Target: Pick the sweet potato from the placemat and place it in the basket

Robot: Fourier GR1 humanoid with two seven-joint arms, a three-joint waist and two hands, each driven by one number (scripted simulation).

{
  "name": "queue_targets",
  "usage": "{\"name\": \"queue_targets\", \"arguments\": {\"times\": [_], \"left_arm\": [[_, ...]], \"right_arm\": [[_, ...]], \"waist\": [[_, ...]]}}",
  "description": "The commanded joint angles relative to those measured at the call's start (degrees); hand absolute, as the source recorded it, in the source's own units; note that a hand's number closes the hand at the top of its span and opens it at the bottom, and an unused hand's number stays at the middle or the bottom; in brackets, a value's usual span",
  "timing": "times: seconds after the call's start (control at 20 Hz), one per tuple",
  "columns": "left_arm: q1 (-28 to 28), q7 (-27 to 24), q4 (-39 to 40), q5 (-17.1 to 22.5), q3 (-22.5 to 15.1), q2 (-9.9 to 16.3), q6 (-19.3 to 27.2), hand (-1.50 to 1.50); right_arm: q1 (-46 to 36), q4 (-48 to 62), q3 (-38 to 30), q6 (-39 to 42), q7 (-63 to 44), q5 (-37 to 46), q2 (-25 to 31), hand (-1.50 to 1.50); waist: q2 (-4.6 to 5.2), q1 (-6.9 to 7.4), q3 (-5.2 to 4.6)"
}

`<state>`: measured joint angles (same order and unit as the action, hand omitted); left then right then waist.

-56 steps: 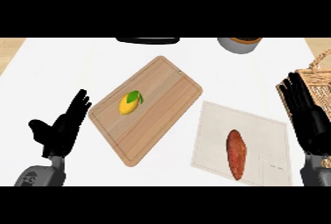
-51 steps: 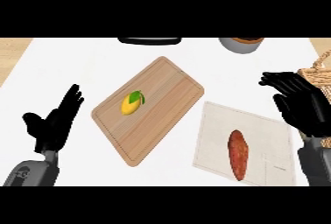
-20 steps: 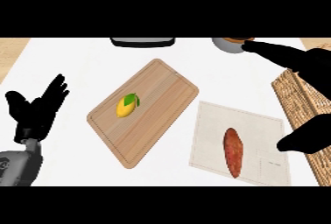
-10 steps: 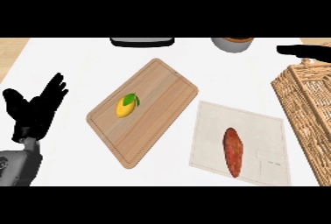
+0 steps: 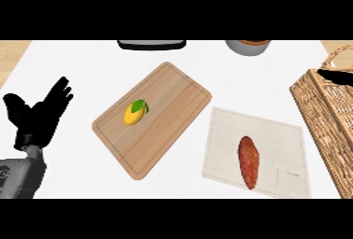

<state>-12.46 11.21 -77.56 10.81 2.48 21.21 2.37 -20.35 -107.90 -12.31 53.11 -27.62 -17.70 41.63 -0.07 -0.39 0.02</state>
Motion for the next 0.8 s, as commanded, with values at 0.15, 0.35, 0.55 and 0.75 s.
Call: {"name": "queue_targets", "arguments": {"times": [0.15, 0.35, 0.55, 0.75], "left_arm": [[3.30, -0.95, -2.04, -0.14, 0.91, 0.03, -2.33, 0.00], [1.89, -0.82, -2.17, -1.70, 0.24, -1.30, -1.18, 0.00], [3.17, 0.53, -3.77, -1.64, 0.90, -1.12, -2.41, 0.00], [0.45, 0.86, -0.69, -3.49, 0.52, -3.74, -0.82, 0.00]], "right_arm": [[8.55, -0.35, 0.30, -0.08, 16.26, 21.13, -11.83, -1.50], [12.24, -1.01, 7.02, -8.10, 23.26, 33.52, -18.37, -1.50], [10.35, 7.47, 7.37, -12.60, 29.61, 35.73, -19.98, -1.50], [12.04, 9.08, 11.36, -15.69, 30.87, 38.39, -24.50, -1.50]], "waist": [[0.18, 0.82, 0.07], [0.21, 0.82, 0.06], [0.14, 0.85, 0.02], [0.11, 0.41, -0.01]]}}
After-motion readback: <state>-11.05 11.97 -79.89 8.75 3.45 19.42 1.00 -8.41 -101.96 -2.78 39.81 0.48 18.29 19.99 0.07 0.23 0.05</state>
